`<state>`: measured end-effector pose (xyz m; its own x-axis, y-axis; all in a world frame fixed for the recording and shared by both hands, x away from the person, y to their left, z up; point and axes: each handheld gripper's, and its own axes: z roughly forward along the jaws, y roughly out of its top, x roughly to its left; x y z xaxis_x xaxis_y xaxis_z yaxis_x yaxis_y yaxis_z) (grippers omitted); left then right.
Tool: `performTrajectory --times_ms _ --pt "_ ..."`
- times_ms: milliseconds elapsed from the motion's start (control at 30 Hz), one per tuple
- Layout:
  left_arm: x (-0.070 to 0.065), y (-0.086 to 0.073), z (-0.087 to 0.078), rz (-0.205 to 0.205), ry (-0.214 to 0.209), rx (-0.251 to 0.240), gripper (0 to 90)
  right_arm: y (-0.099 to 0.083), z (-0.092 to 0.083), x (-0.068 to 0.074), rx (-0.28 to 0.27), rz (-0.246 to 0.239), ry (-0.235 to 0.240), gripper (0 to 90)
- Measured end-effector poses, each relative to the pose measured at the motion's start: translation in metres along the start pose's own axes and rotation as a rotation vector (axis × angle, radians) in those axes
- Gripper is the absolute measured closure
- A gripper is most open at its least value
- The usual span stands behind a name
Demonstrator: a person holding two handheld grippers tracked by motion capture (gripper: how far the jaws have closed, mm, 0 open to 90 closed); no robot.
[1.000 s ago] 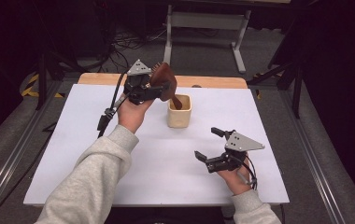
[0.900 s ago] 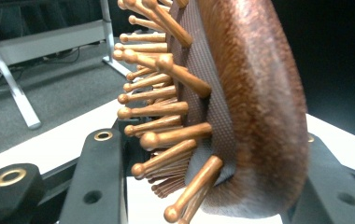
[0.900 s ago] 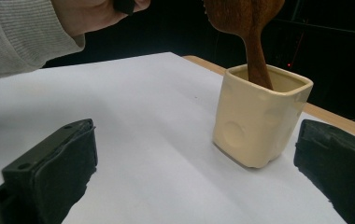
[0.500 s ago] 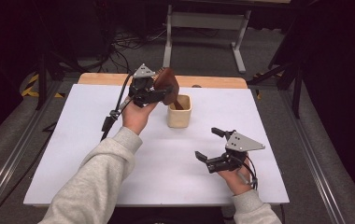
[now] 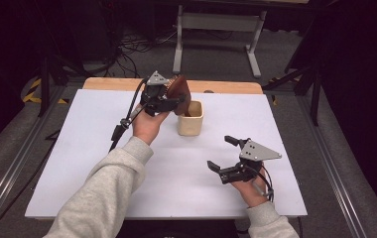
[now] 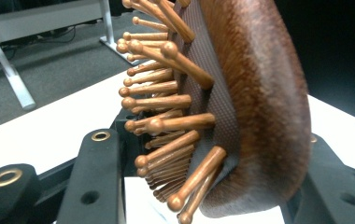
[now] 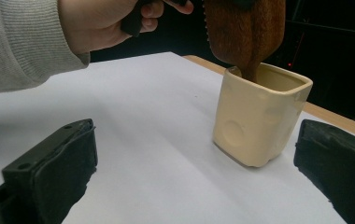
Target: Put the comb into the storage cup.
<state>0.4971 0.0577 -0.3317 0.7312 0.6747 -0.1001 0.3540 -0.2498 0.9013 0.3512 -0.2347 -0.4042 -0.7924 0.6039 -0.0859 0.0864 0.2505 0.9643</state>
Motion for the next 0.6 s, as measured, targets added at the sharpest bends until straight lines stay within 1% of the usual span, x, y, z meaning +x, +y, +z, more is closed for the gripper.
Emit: performTrajectory --times_ms 100,133,333,367,433,467,600 --pt "-0.0002 -0.0012 0.0017 -0.001 0.001 0.013 51.5 0.0000 0.0005 0.0004 0.000 -0.001 0.003 0.2" --pt "-0.0006 -0.0017 0.0023 0.004 0.006 0.016 51.3 -0.0002 0.0006 0.0003 0.002 -0.001 0.004 0.2" --pt "-0.0004 -0.0032 0.0027 0.011 -0.005 0.019 49.1 -0.0003 0.0014 0.0008 0.007 0.005 0.011 0.2" --pt "-0.0005 -0.0033 0.0024 0.013 0.004 0.020 48.3 -0.0004 0.0015 0.0009 0.007 0.006 0.012 0.2" --pt "-0.0010 -0.0038 0.0020 0.020 0.020 0.017 45.8 -0.0003 0.0016 0.0012 0.008 0.002 0.011 0.2" --pt "-0.0011 -0.0043 0.0013 0.030 0.028 0.019 44.6 -0.0002 0.0015 0.0012 0.008 0.003 0.010 0.2" --pt "0.0007 -0.0057 0.0009 0.032 0.034 0.015 33.8 -0.0003 0.0016 0.0010 0.007 0.006 0.012 0.2"
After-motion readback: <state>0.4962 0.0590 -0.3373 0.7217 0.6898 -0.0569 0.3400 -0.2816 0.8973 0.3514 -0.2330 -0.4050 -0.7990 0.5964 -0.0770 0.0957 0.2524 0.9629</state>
